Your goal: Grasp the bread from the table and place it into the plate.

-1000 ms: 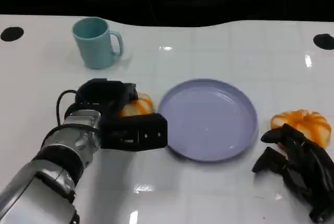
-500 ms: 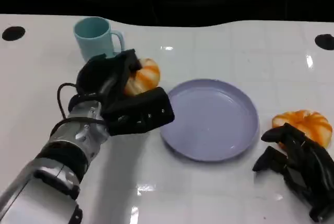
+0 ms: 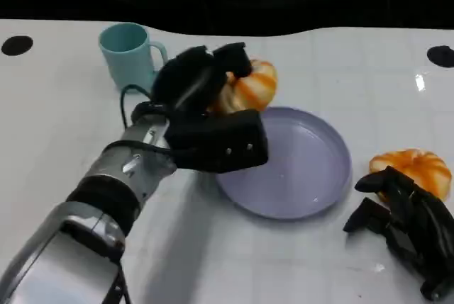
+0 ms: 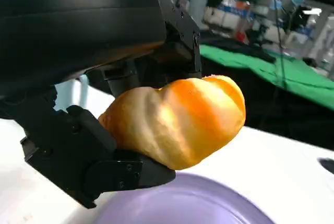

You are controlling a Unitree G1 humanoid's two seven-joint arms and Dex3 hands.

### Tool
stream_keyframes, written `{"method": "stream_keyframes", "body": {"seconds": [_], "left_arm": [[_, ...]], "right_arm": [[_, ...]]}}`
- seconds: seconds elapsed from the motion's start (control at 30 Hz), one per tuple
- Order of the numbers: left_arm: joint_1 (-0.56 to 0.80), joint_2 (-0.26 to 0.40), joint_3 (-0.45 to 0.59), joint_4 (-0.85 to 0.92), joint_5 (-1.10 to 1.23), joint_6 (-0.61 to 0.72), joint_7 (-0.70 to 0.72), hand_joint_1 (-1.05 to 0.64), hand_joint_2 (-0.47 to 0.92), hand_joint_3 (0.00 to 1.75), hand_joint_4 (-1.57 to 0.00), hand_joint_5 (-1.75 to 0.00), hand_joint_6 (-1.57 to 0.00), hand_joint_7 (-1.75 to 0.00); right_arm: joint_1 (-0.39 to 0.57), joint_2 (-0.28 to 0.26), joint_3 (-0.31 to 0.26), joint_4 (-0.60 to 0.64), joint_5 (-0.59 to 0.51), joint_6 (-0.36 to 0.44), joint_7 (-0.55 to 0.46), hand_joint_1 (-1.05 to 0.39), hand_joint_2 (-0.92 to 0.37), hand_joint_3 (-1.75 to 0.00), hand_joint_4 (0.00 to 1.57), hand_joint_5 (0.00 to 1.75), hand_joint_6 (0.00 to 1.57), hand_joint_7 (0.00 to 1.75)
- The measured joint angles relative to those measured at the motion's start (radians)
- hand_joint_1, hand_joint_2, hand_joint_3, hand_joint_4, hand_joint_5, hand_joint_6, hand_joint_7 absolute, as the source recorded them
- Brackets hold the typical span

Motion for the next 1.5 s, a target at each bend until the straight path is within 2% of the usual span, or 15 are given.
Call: {"method": "stream_keyframes", "body": {"seconds": [0.2,0.4,0.43,0.47,0.5,0.57,0.6,0.67,0.7,0.73,0.77,0.83,0.97,1.23,1.5], "left_arm": [[-0.033,-0.050,-0.012,-0.003,0.000,0.016,-0.073,-0.14,0.50,1.15,-0.88,-1.75,-0.70,-1.75],[-0.038,-0.062,-0.018,-0.002,0.000,0.020,-0.085,-0.15,0.51,1.14,-0.87,-1.75,-0.70,-1.71],[-0.038,-0.062,-0.018,-0.002,0.000,0.020,-0.085,-0.17,0.54,1.11,-0.85,-1.75,-0.70,-1.62],[-0.041,-0.062,-0.023,0.002,0.002,0.022,-0.092,-0.20,0.56,1.00,-0.83,-1.75,-0.74,-1.37],[-0.047,-0.064,-0.034,0.012,0.008,0.025,-0.112,-0.22,0.63,0.74,-0.77,-1.75,-0.81,-0.95],[-0.055,-0.071,-0.058,0.037,0.020,0.037,-0.160,-0.27,0.76,0.47,-0.67,-1.66,-0.81,-0.58],[-0.055,-0.074,-0.068,0.044,0.030,0.038,-0.179,-0.29,0.85,0.31,-0.63,-1.60,-0.81,-0.40],[-0.056,-0.079,-0.076,0.048,0.033,0.038,-0.202,-0.33,0.90,0.21,-0.57,-1.51,-0.76,-0.26],[-0.057,-0.080,-0.078,0.048,0.033,0.038,-0.211,-0.40,0.91,0.25,-0.46,-1.20,-0.66,-0.16],[-0.061,-0.079,-0.082,0.049,0.035,0.038,-0.222,-0.43,0.92,0.26,-0.43,-1.07,-0.63,-0.12],[-0.067,-0.078,-0.087,0.050,0.038,0.039,-0.237,-0.49,0.92,0.31,-0.40,-0.83,-0.59,-0.08],[-0.081,-0.073,-0.103,0.050,0.051,0.043,-0.267,-0.62,0.92,0.42,-0.35,-0.48,-0.50,-0.02],[-0.102,-0.063,-0.125,0.052,0.069,0.059,-0.326,-0.76,0.92,0.52,-0.27,-0.31,-0.43,0.00],[-0.110,-0.056,-0.154,0.053,0.089,0.072,-0.356,-0.96,0.92,0.69,-0.14,-0.21,-0.31,0.00],[-0.112,-0.040,-0.168,0.053,0.093,0.079,-0.365,-0.99,0.92,0.71,-0.17,-0.22,-0.35,-0.02]], "right_arm": [[-0.005,0.000,0.002,0.008,0.000,-0.004,0.006,-0.57,-0.92,-0.21,0.67,1.57,0.60,1.29],[-0.006,0.000,0.005,0.008,0.001,-0.004,0.008,-0.56,-0.92,-0.21,0.66,1.57,0.59,1.29],[-0.006,0.000,0.004,0.008,0.001,-0.004,0.008,-0.55,-0.92,-0.21,0.65,1.57,0.59,1.29],[-0.005,0.000,0.004,0.007,0.001,-0.003,0.008,-0.55,-0.92,-0.20,0.64,1.57,0.58,1.29],[-0.004,0.000,0.004,0.004,0.002,0.001,0.008,-0.54,-0.92,-0.20,0.64,1.57,0.58,1.29],[-0.001,0.003,0.005,-0.004,0.003,0.009,0.008,-0.54,-0.92,-0.20,0.63,1.57,0.57,1.29],[0.000,0.004,0.005,-0.008,0.004,0.012,0.009,-0.54,-0.92,-0.20,0.63,1.58,0.57,1.29],[0.001,0.004,0.005,-0.013,0.005,0.018,0.011,-0.54,-0.92,-0.21,0.62,1.58,0.56,1.29],[0.001,0.004,0.004,-0.014,0.007,0.022,0.015,-0.54,-0.92,-0.20,0.62,1.58,0.56,1.28],[0.001,0.004,0.003,-0.014,0.010,0.025,0.020,-0.54,-0.92,-0.20,0.61,1.58,0.56,1.28],[0.001,0.004,0.001,-0.014,0.015,0.028,0.025,-0.53,-0.92,-0.20,0.61,1.58,0.56,1.27],[0.001,0.004,-0.002,-0.014,0.024,0.036,0.034,-0.53,-0.92,-0.20,0.61,1.58,0.56,1.27],[0.002,0.004,-0.001,-0.016,0.024,0.037,0.035,-0.54,-0.92,-0.20,0.61,1.59,0.57,1.28],[0.005,0.004,0.002,-0.024,0.022,0.041,0.025,-0.54,-0.92,-0.20,0.62,1.60,0.57,1.29],[0.005,0.004,0.003,-0.024,0.021,0.041,0.023,-0.55,-0.92,-0.20,0.62,1.60,0.57,1.29]]}}
